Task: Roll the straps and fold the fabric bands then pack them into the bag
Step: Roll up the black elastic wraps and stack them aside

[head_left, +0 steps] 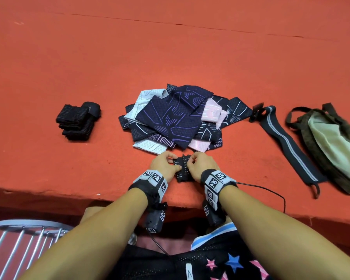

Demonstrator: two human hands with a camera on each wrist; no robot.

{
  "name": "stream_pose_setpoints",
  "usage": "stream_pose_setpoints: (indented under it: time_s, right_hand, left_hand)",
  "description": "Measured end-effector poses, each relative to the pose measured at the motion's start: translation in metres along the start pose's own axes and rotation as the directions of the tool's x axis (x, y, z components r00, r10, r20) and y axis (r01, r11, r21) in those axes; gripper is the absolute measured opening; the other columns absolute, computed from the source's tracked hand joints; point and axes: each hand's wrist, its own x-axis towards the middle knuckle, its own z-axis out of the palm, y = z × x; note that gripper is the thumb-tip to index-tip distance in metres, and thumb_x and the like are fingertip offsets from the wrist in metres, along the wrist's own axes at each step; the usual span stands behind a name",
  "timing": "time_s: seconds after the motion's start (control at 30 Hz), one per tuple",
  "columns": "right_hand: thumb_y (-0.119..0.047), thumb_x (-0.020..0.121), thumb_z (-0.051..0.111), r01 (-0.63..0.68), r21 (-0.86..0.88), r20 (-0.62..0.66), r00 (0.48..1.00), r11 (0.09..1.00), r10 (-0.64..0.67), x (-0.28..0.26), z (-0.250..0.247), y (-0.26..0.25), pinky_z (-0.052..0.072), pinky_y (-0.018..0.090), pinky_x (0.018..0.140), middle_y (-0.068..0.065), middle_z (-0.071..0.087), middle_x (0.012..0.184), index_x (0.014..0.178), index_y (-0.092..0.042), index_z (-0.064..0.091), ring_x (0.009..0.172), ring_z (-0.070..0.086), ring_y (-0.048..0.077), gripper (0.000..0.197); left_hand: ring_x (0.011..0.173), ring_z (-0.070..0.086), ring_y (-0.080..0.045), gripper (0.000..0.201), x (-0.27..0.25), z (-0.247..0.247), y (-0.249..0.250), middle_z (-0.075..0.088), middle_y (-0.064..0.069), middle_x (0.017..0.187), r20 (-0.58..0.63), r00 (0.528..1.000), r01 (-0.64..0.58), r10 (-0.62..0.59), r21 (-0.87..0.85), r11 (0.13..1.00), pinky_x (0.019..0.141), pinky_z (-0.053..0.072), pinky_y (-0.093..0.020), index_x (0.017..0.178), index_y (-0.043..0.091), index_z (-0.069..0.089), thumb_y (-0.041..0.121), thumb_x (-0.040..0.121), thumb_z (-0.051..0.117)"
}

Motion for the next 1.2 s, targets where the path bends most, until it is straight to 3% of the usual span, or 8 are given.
stream_pose_setpoints:
  time_s: [0.17,0.27,0.4,0.53,0.7,0.83,1.0,1.2]
  right_hand:
    - [-0.042,0.084,0.068,-0.032,0.003,0.027,0.999,0.999,0.032,0.003,0.002,0.008,0.044,0.031,0.072,0.002,0.065,0.1,0.106,-0.025,0.051,0.095,0.065,0.029,0.032]
    - [-0.047,0.083,0.07,-0.037,0.034,0.036,0.999,0.999,0.036,0.003,0.004,0.009,0.047,0.031,0.077,0.006,0.067,0.108,0.117,-0.018,0.055,0.103,0.065,0.029,0.047]
    - [-0.032,0.083,0.076,-0.045,0.299,0.103,0.995,0.953,0.014,0.005,0.006,0.006,0.052,0.034,0.075,0.001,0.069,0.079,0.071,-0.019,0.061,0.08,0.066,0.024,0.022]
    - [-0.024,0.082,0.074,-0.04,0.479,0.142,0.989,0.877,-0.033,0.006,-0.004,-0.018,0.056,0.041,0.071,0.001,0.065,0.066,0.07,-0.018,0.057,0.063,0.063,0.023,0.021]
    - [-0.018,0.084,0.078,0.044,0.633,0.101,0.985,0.773,-0.139,0.016,-0.004,-0.087,0.052,0.037,0.06,0.007,0.061,0.063,0.079,-0.012,0.056,0.051,0.057,0.017,0.023]
    - [-0.008,0.093,0.068,0.082,0.69,0.133,0.962,0.719,-0.237,0.019,0.009,-0.16,0.045,0.019,0.043,0.008,0.054,0.062,0.087,-0.005,0.051,0.044,0.054,0.01,0.018]
    - [-0.022,0.084,0.07,0.158,0.714,0.094,0.944,0.682,-0.318,0.025,0.042,-0.262,0.057,0.048,0.071,0.015,0.069,0.084,0.111,-0.015,0.052,0.07,0.067,0.03,0.033]
    - [-0.027,0.086,0.07,0.281,0.706,-0.06,0.938,0.65,-0.341,0.053,0.068,-0.349,0.052,0.043,0.073,-0.004,0.06,0.067,0.101,-0.024,0.035,0.063,0.058,0.025,0.039]
  left_hand:
    - [0.08,0.071,-0.02,0.031,0.002,0.005,-0.001,0.072,0.002,0.084,0.006,0.998,0.062,-0.062,-0.039,0.997,0.079,0.061,-0.045,0.097,0.032,0.058,0.024,0.077,0.081]
    - [0.08,0.07,-0.017,0.025,0.003,0.005,0.002,0.073,0.004,0.085,0.04,0.998,0.052,-0.054,0.032,0.998,0.078,0.058,-0.037,0.092,0.028,0.061,0.035,0.079,0.081]
    - [0.081,0.067,-0.017,0.028,-0.004,0.0,0.007,0.07,0.004,0.086,0.057,0.997,0.044,-0.044,0.018,0.999,0.075,0.053,-0.031,0.094,0.022,0.061,0.03,0.078,0.083]
    - [0.077,0.07,-0.024,0.028,0.001,-0.027,0.018,0.07,0.0,0.076,0.012,0.999,0.054,-0.053,-0.191,0.98,0.08,0.058,-0.037,0.084,0.024,0.061,0.009,0.073,0.082]
    - [0.075,0.07,-0.022,0.028,0.014,-0.095,0.028,0.071,-0.002,0.081,-0.184,0.982,-0.024,-0.041,-0.338,0.941,0.081,0.059,-0.04,0.082,0.027,0.061,0.008,0.076,0.081]
    - [0.074,0.073,-0.026,0.032,0.023,-0.16,0.01,0.074,-0.002,0.078,-0.251,0.963,0.006,-0.095,-0.334,0.943,0.077,0.06,-0.047,0.083,0.027,0.065,0.048,0.064,0.078]
    - [0.071,0.067,-0.022,0.017,0.035,-0.254,-0.007,0.07,0.001,0.076,-0.449,0.893,-0.092,-0.021,-0.228,0.969,0.067,0.051,-0.03,0.086,0.029,0.066,0.039,0.081,0.079]
    - [0.076,0.068,-0.017,0.026,0.082,-0.336,-0.016,0.07,0.001,0.085,-0.563,0.826,-0.081,-0.019,-0.151,0.985,0.07,0.053,-0.03,0.095,0.028,0.064,0.045,0.081,0.078]
